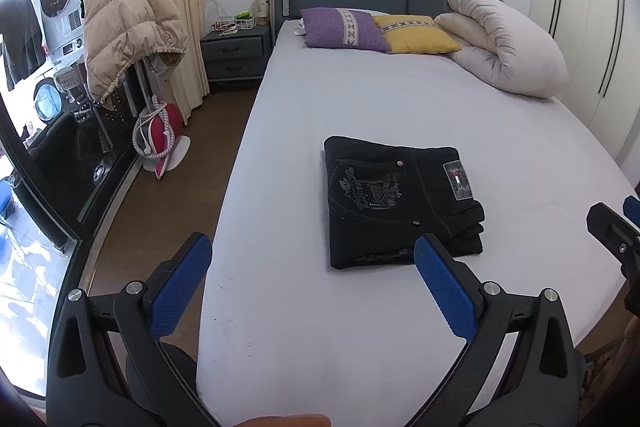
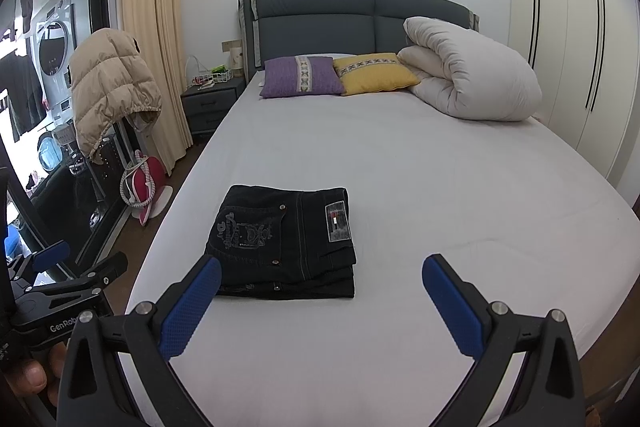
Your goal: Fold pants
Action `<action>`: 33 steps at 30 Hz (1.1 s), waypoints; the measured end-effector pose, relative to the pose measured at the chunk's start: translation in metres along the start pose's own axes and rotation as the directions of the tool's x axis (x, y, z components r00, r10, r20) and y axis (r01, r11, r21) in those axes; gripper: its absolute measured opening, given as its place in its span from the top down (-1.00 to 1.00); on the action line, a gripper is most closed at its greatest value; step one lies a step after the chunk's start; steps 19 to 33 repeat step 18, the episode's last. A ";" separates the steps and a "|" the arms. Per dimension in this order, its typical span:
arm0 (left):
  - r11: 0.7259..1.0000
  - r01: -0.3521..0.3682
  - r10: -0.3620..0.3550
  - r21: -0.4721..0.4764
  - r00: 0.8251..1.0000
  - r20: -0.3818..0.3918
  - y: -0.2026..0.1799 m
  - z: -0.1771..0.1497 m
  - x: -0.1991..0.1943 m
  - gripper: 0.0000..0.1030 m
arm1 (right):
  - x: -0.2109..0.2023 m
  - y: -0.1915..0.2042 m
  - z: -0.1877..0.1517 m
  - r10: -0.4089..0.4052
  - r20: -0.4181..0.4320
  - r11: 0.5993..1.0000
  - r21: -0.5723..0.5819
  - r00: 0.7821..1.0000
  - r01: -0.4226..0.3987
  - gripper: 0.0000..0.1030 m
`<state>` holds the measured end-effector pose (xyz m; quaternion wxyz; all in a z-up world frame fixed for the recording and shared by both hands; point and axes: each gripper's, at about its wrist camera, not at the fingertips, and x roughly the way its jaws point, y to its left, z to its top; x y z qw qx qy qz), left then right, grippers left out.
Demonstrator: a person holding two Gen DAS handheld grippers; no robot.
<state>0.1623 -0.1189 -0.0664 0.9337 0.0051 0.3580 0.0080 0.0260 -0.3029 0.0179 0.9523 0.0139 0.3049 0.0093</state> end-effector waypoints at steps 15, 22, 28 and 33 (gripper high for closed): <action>1.000 0.004 -0.004 -0.003 1.000 -0.015 0.007 0.002 0.003 -1.00 | 0.003 -0.008 -0.001 0.007 -0.010 1.000 -0.005 1.000 -0.007 -1.00; 1.000 0.006 -0.006 -0.002 1.000 -0.015 0.006 0.003 0.004 -1.00 | 0.003 -0.009 0.000 0.007 -0.010 1.000 -0.006 1.000 -0.007 -1.00; 1.000 0.006 -0.006 -0.002 1.000 -0.015 0.006 0.003 0.004 -1.00 | 0.003 -0.009 0.000 0.007 -0.010 1.000 -0.006 1.000 -0.007 -1.00; 1.000 0.006 -0.006 -0.002 1.000 -0.015 0.006 0.003 0.004 -1.00 | 0.003 -0.009 0.000 0.007 -0.010 1.000 -0.006 1.000 -0.007 -1.00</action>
